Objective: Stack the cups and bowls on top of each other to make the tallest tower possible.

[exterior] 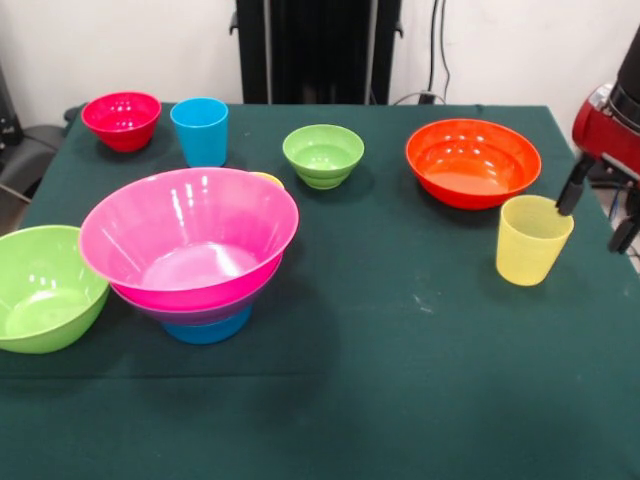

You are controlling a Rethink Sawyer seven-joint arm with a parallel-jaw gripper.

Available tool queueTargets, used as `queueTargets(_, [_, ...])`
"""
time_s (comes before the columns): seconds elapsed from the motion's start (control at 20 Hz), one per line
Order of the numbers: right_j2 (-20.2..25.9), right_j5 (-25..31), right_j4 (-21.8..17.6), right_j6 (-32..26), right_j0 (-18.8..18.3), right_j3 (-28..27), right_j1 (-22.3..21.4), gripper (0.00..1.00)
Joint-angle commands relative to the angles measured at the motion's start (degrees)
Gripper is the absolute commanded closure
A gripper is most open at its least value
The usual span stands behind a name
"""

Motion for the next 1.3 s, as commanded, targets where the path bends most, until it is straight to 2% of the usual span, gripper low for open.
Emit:
queueTargets(0.05, [4.77, 1.27, 0.35, 13.26, 2.02, 6.77, 2.05, 0.00])
queueTargets(0.35, [1.83, 4.13, -1.33, 14.38, 3.33, 6.62, 3.87, 0.00])
queueTargets(0.7, [0.71, 2.37, -1.93, 13.75, 4.19, 8.31, 5.13, 0.00])
queueTargets(1.05, [-3.01, 2.68, -2.74, 14.59, 5.76, 7.67, 6.92, 0.00])
queueTargets(1.3, [-1.74, -3.03, -1.02, 13.57, 5.59, 9.64, 7.33, 0.00])
